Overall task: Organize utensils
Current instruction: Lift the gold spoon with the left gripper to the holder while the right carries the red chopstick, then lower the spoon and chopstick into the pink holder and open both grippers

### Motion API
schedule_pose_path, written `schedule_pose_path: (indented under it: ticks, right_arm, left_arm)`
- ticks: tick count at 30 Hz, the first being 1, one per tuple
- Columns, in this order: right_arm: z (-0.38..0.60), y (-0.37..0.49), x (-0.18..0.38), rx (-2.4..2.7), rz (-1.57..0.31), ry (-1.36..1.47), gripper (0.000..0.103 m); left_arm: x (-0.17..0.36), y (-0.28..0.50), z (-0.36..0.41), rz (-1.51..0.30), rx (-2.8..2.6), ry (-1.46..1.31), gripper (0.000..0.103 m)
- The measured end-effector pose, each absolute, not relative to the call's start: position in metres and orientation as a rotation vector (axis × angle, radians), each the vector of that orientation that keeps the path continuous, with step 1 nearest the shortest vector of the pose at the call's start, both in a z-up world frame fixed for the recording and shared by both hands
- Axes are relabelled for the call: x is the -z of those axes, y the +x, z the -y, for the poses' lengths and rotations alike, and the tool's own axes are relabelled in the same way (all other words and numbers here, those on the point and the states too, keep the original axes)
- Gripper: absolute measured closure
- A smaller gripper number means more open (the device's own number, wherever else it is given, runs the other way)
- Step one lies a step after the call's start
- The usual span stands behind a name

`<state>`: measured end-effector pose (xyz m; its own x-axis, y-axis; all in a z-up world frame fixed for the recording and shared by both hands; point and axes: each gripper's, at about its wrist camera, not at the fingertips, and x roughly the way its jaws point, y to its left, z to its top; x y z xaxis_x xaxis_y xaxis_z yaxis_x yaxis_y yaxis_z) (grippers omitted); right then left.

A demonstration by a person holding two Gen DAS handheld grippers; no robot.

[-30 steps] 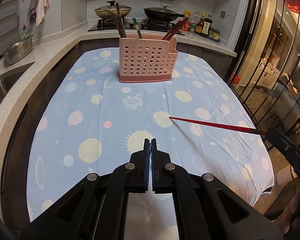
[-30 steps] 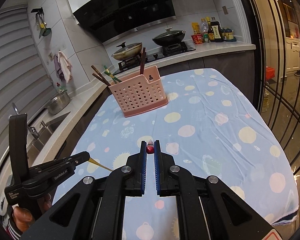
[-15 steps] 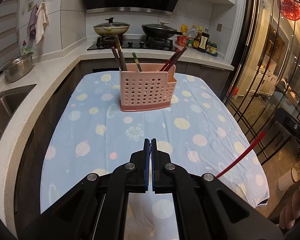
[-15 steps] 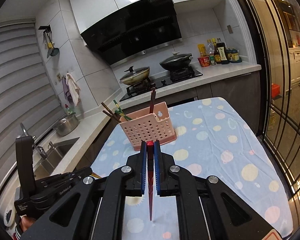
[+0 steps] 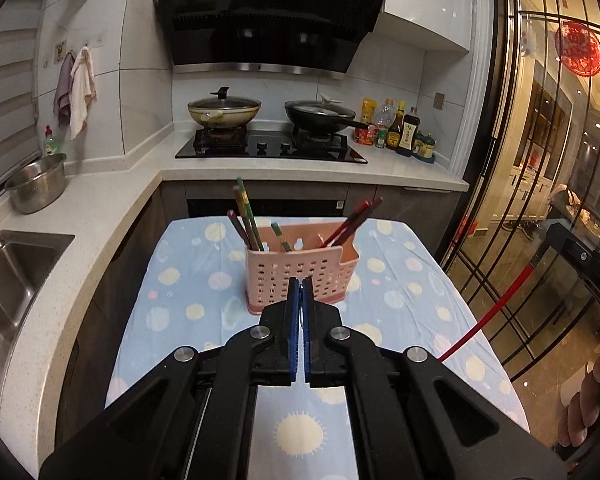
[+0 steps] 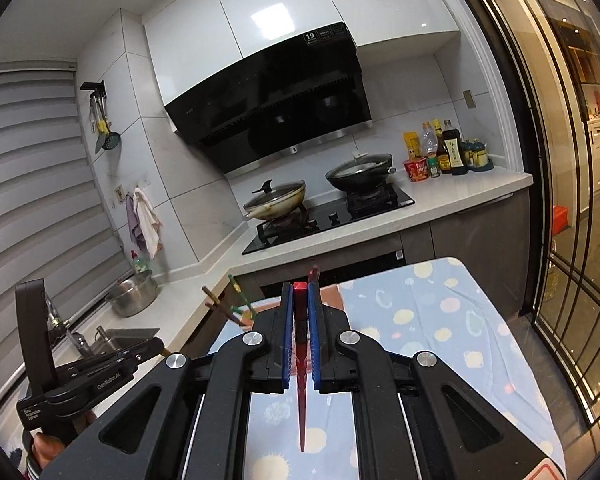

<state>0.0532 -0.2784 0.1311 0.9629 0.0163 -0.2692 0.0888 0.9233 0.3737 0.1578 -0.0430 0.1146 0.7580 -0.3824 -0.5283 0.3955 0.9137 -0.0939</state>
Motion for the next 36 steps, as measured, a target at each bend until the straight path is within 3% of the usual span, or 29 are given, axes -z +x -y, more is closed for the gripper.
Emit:
schedule_pose_path:
  ticks: [17,36]
  right_arm:
    - [0.299,0.179,-0.198,0.109,-0.157,0.307,0.096]
    - [0.299,0.291,-0.147,0.128,-0.300,0.244,0.096]
  left_arm:
    - [-0.174,0.268,0.067,-0.443,0.342,0.046,0.102]
    - [-0.102,0.342,0.095,-0.589,0.301,0.116,0.102]
